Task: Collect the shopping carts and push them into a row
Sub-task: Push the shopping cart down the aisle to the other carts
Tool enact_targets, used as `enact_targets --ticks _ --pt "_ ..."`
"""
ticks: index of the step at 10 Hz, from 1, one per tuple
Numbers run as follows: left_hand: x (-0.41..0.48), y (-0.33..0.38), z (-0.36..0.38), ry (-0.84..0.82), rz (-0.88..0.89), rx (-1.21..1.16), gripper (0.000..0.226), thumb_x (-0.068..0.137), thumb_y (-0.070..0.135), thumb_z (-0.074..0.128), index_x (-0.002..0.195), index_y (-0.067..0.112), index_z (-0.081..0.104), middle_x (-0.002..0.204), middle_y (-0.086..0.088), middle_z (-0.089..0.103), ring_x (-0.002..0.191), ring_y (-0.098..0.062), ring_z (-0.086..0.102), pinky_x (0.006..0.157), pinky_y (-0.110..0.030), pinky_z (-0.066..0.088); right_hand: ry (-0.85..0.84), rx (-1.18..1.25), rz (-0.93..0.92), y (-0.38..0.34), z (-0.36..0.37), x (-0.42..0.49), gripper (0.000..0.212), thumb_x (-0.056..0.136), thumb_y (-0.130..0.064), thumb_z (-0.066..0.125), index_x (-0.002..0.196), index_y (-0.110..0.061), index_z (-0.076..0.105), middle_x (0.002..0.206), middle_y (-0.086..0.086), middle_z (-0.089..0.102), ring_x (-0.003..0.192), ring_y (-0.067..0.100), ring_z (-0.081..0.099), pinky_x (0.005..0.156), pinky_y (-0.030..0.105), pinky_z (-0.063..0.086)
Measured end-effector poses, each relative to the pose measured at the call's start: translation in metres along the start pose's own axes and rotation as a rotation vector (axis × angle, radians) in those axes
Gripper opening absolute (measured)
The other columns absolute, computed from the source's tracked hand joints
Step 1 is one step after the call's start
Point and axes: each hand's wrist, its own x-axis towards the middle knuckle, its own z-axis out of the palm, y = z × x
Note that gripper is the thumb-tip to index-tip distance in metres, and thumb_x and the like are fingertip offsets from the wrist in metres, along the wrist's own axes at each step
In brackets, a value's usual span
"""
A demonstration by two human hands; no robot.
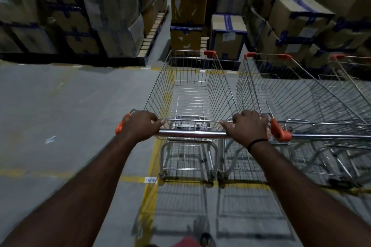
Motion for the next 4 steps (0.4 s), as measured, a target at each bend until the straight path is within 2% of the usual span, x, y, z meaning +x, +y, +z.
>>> enact_targets --ticks 1,2,3,4 --pt "0.009 -0.010 0.001 -0.048 -0.020 0.144 0.056 0.093 0.072 0.037 0.097 0.030 0.075 0.108 0.003 0.069 0.117 -0.024 0.055 0.098 -0.048 0.031 -0.105 0.017 0.093 0.002 0.008 0.006 0.081 0.087 -0.082 0.019 0.123 -0.027 0.066 0.133 0.008 0.059 0.130 0.032 0.045 0.110 0.063 0.021" --pt "0.021 -0.010 0.000 -0.148 -0.021 0.212 0.060 0.090 0.076 0.037 0.106 0.031 0.074 0.115 0.001 0.068 0.117 -0.026 0.055 0.100 -0.050 0.030 -0.174 0.037 0.132 -0.003 0.007 0.013 0.086 0.079 -0.086 0.018 0.121 -0.029 0.066 0.134 0.009 0.058 0.132 0.034 0.043 0.110 0.064 0.024" --pt "0.039 -0.013 -0.009 -0.193 0.046 0.217 0.064 0.090 0.078 0.038 0.110 0.028 0.073 0.119 -0.002 0.067 0.120 -0.029 0.054 0.102 -0.054 0.030 -0.188 -0.005 0.193 -0.029 -0.003 0.021 0.084 0.079 -0.087 0.026 0.128 -0.030 0.062 0.135 0.008 0.057 0.129 0.034 0.047 0.112 0.063 0.025" --pt "0.051 -0.019 -0.016 -0.258 0.119 0.159 0.062 0.091 0.077 0.041 0.117 0.028 0.069 0.130 -0.003 0.064 0.126 -0.030 0.051 0.105 -0.053 0.030 -0.173 0.099 0.189 -0.088 -0.008 0.019 0.076 0.082 -0.084 0.035 0.127 -0.030 0.064 0.136 0.006 0.059 0.129 0.032 0.050 0.113 0.059 0.028"
